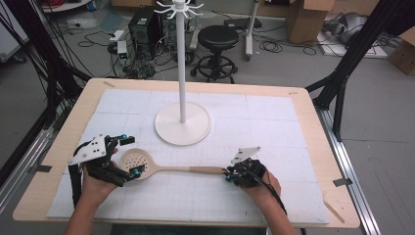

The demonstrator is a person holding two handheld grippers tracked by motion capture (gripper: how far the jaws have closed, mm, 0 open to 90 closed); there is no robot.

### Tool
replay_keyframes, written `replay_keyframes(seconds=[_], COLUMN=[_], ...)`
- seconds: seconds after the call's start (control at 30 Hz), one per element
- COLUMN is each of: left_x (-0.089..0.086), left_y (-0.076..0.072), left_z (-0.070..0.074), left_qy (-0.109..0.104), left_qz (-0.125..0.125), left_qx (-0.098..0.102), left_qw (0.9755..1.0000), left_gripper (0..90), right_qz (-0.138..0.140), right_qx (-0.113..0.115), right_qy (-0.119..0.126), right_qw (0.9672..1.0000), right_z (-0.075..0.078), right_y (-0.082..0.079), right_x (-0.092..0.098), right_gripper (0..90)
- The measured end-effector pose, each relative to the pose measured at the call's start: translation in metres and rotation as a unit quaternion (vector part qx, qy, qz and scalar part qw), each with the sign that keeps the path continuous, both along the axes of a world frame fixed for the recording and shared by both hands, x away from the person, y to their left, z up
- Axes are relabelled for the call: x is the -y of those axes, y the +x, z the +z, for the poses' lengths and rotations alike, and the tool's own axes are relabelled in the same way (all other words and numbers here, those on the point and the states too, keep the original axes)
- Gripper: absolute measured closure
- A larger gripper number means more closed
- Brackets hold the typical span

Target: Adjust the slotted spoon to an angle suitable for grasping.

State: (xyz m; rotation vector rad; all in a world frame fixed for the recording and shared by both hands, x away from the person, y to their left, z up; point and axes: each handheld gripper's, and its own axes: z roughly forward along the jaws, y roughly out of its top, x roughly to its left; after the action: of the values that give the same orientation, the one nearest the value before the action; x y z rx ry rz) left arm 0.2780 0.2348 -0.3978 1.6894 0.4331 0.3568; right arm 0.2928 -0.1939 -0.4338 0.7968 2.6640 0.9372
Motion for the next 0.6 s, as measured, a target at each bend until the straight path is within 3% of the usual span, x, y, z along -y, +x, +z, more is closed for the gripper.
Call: replay_keyframes(seconds=[0.4,0.5,0.57,0.6], left_x=[0.001,0.002,0.002,0.002], left_y=[-0.001,0.000,0.000,0.000], left_z=[0.002,0.002,0.003,0.003], left_qy=[0.002,-0.005,-0.005,-0.005], left_qz=[-0.003,-0.008,-0.009,-0.009], left_qx=[0.002,0.000,0.002,0.002], left_qw=[1.0000,1.0000,0.9999,0.9999], left_gripper=[2.1,2.1,2.1,2.1], right_qz=[0.004,0.002,0.001,0.001], right_qx=[0.009,0.016,0.018,0.018], right_qy=[0.006,0.006,0.007,0.007], right_qw=[0.9999,0.9999,0.9998,0.9998], right_z=[-0.002,-0.003,-0.003,-0.003], right_y=[0.007,0.006,0.005,0.005], right_x=[-0.022,-0.026,-0.026,-0.026], right_gripper=[72.6,70.1,62.0,62.0])
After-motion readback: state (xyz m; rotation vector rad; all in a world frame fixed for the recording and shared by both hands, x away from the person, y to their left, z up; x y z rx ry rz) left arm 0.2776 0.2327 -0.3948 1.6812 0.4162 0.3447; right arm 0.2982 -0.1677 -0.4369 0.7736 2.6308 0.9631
